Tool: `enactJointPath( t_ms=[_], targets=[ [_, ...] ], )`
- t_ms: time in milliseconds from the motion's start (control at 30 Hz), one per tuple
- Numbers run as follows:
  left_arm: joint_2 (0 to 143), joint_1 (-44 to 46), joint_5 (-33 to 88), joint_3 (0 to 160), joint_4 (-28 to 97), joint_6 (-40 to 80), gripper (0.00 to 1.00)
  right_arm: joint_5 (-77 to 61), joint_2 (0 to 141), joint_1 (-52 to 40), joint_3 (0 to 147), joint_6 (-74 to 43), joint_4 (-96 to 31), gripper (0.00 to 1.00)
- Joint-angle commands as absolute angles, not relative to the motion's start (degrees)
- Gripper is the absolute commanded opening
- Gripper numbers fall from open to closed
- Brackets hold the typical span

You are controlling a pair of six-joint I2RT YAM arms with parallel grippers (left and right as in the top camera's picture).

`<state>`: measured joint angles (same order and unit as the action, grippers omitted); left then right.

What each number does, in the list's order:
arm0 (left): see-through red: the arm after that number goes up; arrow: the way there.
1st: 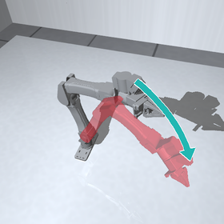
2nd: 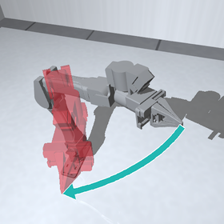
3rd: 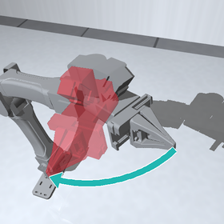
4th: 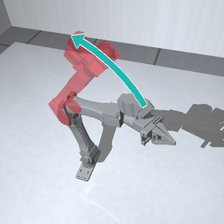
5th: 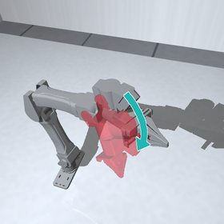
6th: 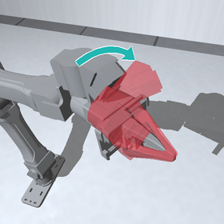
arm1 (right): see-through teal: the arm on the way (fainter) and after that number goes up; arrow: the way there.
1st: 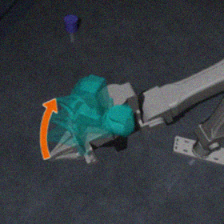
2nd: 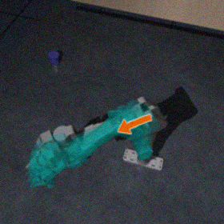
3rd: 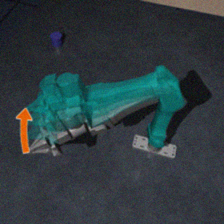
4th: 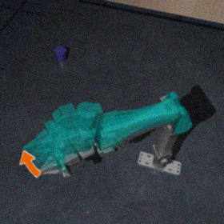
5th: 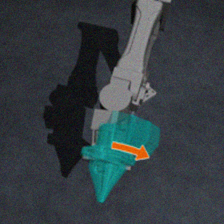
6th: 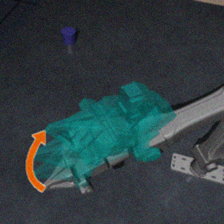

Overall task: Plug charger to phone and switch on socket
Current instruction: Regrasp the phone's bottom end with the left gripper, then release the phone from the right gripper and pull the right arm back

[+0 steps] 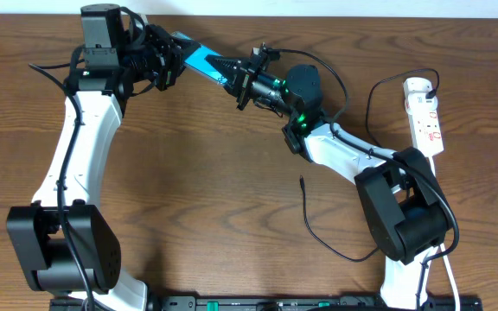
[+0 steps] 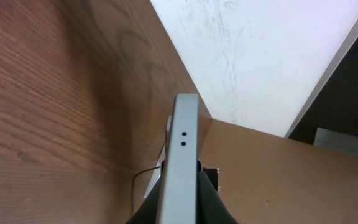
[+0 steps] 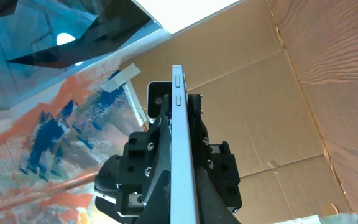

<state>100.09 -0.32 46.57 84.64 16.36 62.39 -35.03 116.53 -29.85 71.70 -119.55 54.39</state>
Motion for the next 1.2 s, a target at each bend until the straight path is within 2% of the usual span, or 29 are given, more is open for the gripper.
enactJointPath(
  t_ms=[0, 67, 200, 333, 367, 467, 533, 600, 633, 933, 1167],
  targets=[
    [100.0, 1.0, 48.4, 84.6, 16.6, 61.4, 0.08, -34.9, 115.8, -31.8, 72.7, -117.4, 54.7, 0.02],
    [100.0, 1.0, 48.4, 84.6, 16.6, 61.4, 0.07, -34.9, 115.8, -31.8, 72.7, -117.4, 54.7, 0.01],
    [100.0, 1.0, 48.4, 84.6, 16.6, 61.4, 0.07, -34.9, 115.8, -31.8, 72.7, -117.4, 54.7, 0.16],
    [100.0, 1.0, 48.4, 84.6, 16.6, 61.4, 0.07, -35.1, 115.8, -31.8, 72.7, -117.4, 54.7, 0.22],
    [100.0, 1.0, 48.4, 84.6, 16.6, 61.4, 0.07, -35.1, 115.8, -31.8, 72.7, -117.4, 54.7, 0.26],
    [100.0, 1.0, 48.4, 84.6, 16.6, 61.4, 0.07, -35.1, 115.8, -31.8, 72.7, -117.1, 54.7, 0.49],
    [100.0, 1.0, 48.4, 84.6, 16.6, 61.4, 0.07, -35.5, 115.8, -31.8, 72.7, -116.1, 54.7, 0.77],
    [100.0, 0.9, 48.3, 84.6, 16.6, 61.4, 0.07, -35.8, 115.8, -31.7, 72.7, -114.5, 54.7, 0.95],
    [100.0, 0.9, 48.3, 84.6, 16.6, 61.3, 0.07, -36.2, 115.8, -31.7, 72.7, -113.3, 54.7, 0.99],
    [100.0, -2.1, 49.3, 84.6, 17.9, 58.3, 0.07, -45.2, 115.8, -27.7, 72.7, -100.7, 54.3, 0.99],
    [100.0, -6.5, 49.9, 84.6, 23.1, 52.6, 0.08, -56.2, 115.8, -20.4, 72.7, -90.9, 51.8, 0.99]
  ],
)
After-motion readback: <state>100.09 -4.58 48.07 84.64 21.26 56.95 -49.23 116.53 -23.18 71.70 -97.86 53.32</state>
